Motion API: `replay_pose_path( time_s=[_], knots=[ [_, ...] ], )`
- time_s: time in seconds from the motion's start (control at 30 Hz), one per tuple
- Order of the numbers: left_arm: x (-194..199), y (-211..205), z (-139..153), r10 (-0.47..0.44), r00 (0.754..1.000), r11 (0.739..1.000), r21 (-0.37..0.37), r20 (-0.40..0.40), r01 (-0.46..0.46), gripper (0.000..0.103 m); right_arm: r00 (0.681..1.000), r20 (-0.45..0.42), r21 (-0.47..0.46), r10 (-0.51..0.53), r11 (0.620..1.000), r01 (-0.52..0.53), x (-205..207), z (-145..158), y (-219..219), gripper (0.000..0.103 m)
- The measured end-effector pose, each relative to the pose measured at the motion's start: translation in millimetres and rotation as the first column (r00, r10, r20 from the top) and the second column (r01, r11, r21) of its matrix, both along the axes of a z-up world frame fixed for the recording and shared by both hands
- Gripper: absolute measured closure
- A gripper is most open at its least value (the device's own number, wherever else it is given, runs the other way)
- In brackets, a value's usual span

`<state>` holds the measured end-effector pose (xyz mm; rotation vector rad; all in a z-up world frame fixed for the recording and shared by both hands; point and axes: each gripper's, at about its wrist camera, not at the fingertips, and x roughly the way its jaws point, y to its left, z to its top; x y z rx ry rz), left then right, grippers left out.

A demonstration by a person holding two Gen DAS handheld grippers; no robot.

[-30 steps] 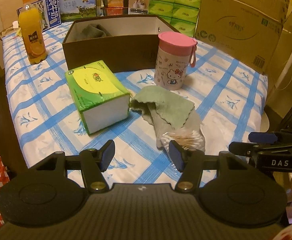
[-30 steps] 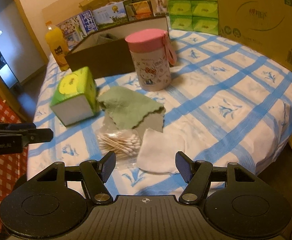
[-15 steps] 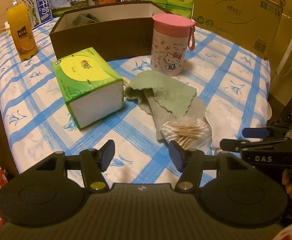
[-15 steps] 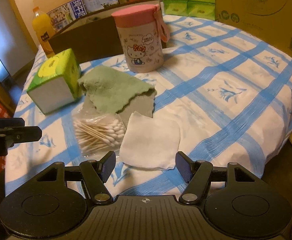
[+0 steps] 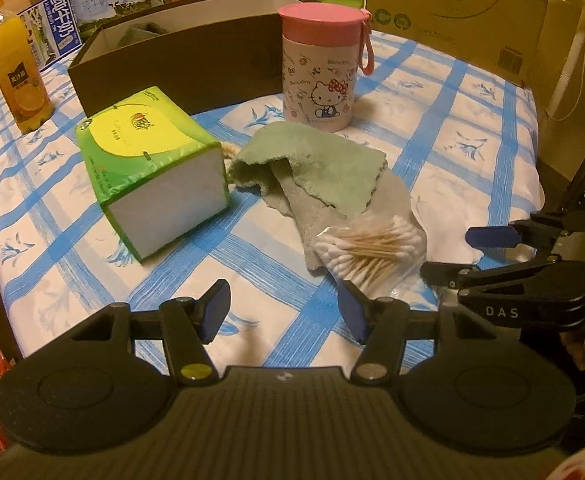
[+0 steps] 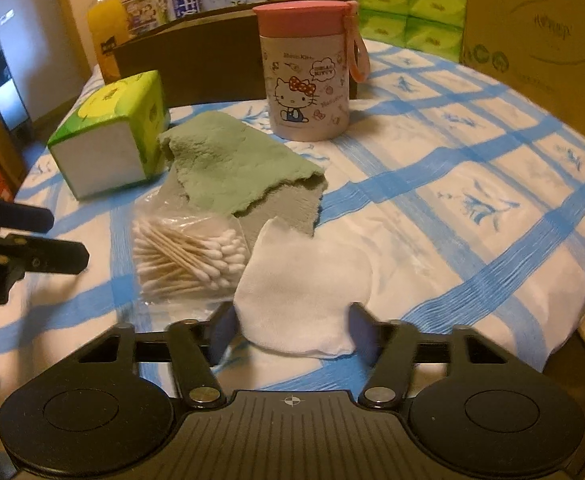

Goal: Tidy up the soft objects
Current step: 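Grasp the white cotton pad with the right gripper while the left approaches the cotton swab bag, then lift the cotton pad with the right gripper while the left grasps the cotton swab bag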

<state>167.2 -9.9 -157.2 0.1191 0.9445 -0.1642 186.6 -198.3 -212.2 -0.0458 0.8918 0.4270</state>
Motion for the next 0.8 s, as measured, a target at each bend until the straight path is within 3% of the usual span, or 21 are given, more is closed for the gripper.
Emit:
replay_pose_path(
  time_s=[0.03, 0.1, 0.17, 0.37, 0.6, 0.8],
  knots=[
    [1, -1, -1, -0.008, 1.0, 1.0, 0.003, 0.0, 0.008, 0.046, 1.0, 0.005, -0.011, 0.005, 1.0, -0.004, 0, 0, -1, 0.067],
    [2, -4, -4, -0.027, 1.0, 1.0, 0.012, 0.002, 0.027, 0.046, 1.0, 0.006, -0.013, -0.004, 1.0, 0.004, 2, 1, -6, 0.089],
    [4, -9, -6, -0.053, 0.999, 0.998, 0.027, 0.007, 0.053, 0.046, 1.0, -0.008, 0.015, -0.023, 1.0, 0.023, 4, 2, -16, 0.093],
    [7, -26, -8, -0.161, 0.986, 0.986, 0.061, 0.053, 0.158, 0.046, 0.995, -0.033, 0.037, -0.096, 0.995, 0.097, 5, 5, -38, 0.096],
    [18, -55, -18, -0.342, 0.936, 0.933, 0.147, 0.079, 0.328, 0.041, 0.99, -0.057, 0.063, -0.127, 0.989, 0.131, 4, 8, -48, 0.096],
    [30, -65, -36, -0.38, 0.924, 0.917, 0.148, 0.035, 0.371, 0.04, 0.99, -0.064, 0.064, -0.128, 0.989, 0.132, 1, 6, -48, 0.096]
  ],
)
